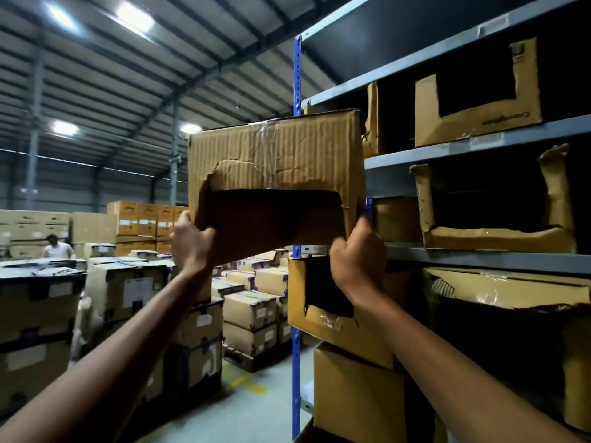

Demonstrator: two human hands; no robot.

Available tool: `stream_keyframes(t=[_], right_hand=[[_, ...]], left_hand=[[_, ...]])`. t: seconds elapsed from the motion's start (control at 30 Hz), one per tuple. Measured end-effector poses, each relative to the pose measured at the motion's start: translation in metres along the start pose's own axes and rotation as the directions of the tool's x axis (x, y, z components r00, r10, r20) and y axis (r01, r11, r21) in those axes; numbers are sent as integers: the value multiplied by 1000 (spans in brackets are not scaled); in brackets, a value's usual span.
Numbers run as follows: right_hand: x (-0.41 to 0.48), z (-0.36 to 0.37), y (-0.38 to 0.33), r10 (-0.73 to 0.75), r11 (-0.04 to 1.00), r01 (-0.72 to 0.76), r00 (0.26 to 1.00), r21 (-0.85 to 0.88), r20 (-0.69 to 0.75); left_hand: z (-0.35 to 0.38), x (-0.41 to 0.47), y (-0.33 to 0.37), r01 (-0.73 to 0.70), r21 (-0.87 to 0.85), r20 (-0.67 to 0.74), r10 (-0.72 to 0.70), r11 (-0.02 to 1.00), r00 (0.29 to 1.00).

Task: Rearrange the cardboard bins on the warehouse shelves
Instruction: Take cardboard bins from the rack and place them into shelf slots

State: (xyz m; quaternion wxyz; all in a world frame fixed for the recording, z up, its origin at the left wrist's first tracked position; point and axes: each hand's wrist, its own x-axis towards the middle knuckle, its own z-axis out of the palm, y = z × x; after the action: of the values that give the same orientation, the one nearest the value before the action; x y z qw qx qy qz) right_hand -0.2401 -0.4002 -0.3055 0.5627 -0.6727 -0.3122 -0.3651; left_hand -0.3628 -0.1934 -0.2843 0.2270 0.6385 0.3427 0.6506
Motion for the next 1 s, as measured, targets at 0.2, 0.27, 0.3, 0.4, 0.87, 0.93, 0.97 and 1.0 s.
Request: stream_keyframes(t=[0.2,0.27,0.3,0.4,0.87,0.93,0.97,1.0], right_hand=[[4,-31,-42,-99,990,89,991,105,95],[-2,-35,-49,-119,985,94,978,147,173],[-6,-35,-51,-126,984,93,969,155,215],[-22,-34,-46,-102,990,61,936,131,337],[-299,22,74,200,930,-368,521,7,830],[-347,22,96,264,910,-409,449,-67,854],[-369,21,107,294,900,-423,411,-105,863],[-388,21,116,320,891,-433,377,-140,869]], left_hand=[[-86,-17,30,53,133,-148,-33,990,988],[-114,-26,30,85,209,-170,-50,974,984],[-128,-33,29,88,246,-170,-47,965,984],[-156,-66,18,144,326,-182,-87,934,979],[-216,-300,-163,476,635,-229,-440,609,868],[-220,-337,-194,509,653,-224,-499,561,837],[-222,-354,-210,519,662,-211,-531,541,821],[-224,-367,-224,526,668,-194,-559,526,806]])
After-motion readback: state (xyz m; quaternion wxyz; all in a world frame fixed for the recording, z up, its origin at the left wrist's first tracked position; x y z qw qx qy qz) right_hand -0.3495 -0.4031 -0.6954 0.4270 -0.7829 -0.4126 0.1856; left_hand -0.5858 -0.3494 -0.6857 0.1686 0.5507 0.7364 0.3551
